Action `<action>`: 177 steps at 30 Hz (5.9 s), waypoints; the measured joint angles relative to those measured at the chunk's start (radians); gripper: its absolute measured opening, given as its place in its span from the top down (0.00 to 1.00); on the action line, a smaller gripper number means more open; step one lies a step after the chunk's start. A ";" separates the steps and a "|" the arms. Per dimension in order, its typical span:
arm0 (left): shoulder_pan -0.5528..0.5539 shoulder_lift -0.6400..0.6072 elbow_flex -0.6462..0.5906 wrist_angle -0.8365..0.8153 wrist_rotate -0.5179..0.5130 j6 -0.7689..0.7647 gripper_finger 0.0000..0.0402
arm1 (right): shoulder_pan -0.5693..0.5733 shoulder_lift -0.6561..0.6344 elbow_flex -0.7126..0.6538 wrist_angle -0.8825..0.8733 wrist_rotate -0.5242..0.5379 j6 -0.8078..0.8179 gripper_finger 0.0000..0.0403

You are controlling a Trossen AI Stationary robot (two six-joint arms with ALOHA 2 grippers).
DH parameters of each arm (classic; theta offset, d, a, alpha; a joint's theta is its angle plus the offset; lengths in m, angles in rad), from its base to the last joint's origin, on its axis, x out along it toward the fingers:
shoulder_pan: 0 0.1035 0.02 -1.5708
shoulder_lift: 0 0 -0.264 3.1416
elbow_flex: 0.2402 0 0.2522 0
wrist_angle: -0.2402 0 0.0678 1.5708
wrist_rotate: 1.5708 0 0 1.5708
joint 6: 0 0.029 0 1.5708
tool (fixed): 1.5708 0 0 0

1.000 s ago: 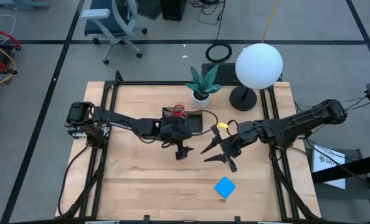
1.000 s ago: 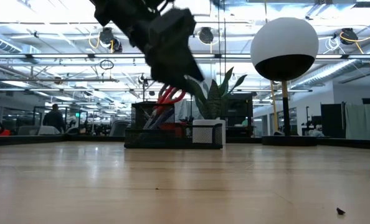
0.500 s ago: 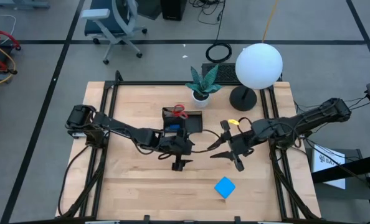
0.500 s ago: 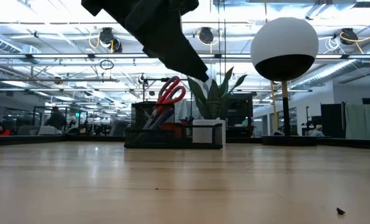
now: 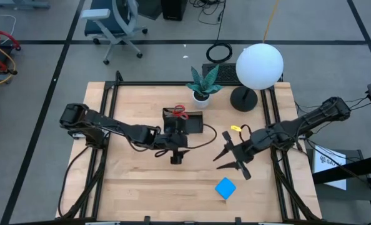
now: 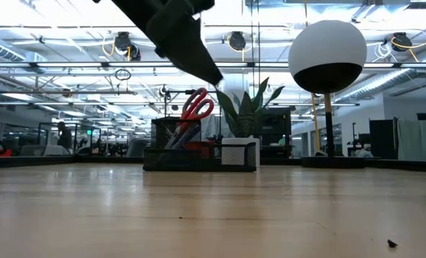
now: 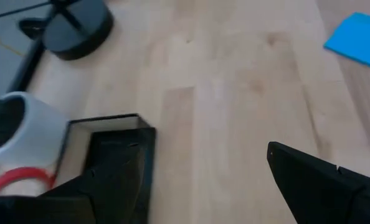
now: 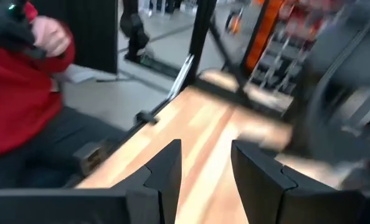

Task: Pick and place office supplies into organizer
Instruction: Put the blue sticky notes into the black desk organizer

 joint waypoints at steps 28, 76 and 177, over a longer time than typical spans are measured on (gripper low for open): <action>0.085 -0.385 -0.001 -0.315 -0.245 0.004 0.14 | 0.094 0.077 -0.205 -0.257 -0.006 1.286 0.68; 0.149 -0.609 -0.076 -0.291 -0.230 -0.049 0.14 | 0.241 0.442 -0.515 0.474 -0.038 1.582 0.68; 0.087 -0.609 -0.075 -0.307 -0.227 -0.060 0.14 | -0.735 0.560 -0.337 0.841 -0.260 0.880 1.00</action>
